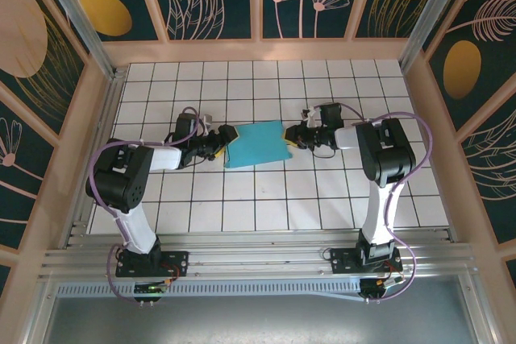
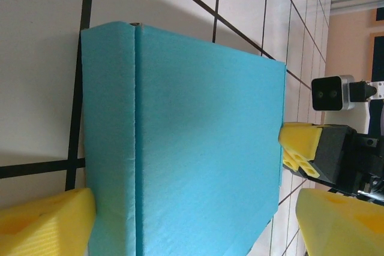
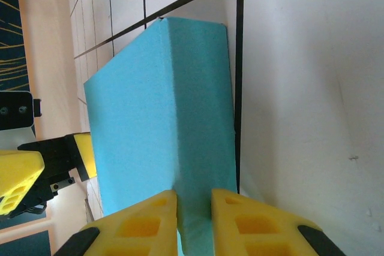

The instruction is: Fold the paper box

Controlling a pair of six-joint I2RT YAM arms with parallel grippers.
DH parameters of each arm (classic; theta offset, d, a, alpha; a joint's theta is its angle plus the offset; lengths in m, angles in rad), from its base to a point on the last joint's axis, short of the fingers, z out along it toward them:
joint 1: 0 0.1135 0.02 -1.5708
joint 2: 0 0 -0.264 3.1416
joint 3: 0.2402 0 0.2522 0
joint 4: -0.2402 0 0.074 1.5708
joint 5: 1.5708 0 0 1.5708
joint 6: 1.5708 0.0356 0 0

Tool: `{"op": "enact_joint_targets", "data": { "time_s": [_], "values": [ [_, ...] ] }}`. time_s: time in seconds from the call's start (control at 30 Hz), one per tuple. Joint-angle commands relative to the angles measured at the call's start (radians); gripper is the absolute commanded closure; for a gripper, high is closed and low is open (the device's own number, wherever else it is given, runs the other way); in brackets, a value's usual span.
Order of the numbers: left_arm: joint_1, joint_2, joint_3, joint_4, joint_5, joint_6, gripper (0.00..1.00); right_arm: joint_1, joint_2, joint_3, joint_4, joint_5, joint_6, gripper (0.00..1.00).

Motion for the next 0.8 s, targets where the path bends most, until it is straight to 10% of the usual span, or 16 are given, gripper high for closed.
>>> {"op": "enact_joint_targets", "data": {
  "time_s": [0.0,0.47,0.77],
  "values": [
    [-0.006,-0.027,-0.002,-0.087,-0.076,0.053,0.13,-0.041,0.062,-0.025,-0.110,0.149,0.017,0.81],
    [-0.028,0.040,-0.001,0.108,0.041,-0.069,0.17,-0.061,0.075,-0.029,-0.092,0.112,0.010,0.81],
    [-0.057,0.101,0.003,0.294,0.062,-0.214,0.55,-0.062,0.071,-0.033,-0.086,0.104,0.013,0.81]
  ]
}}
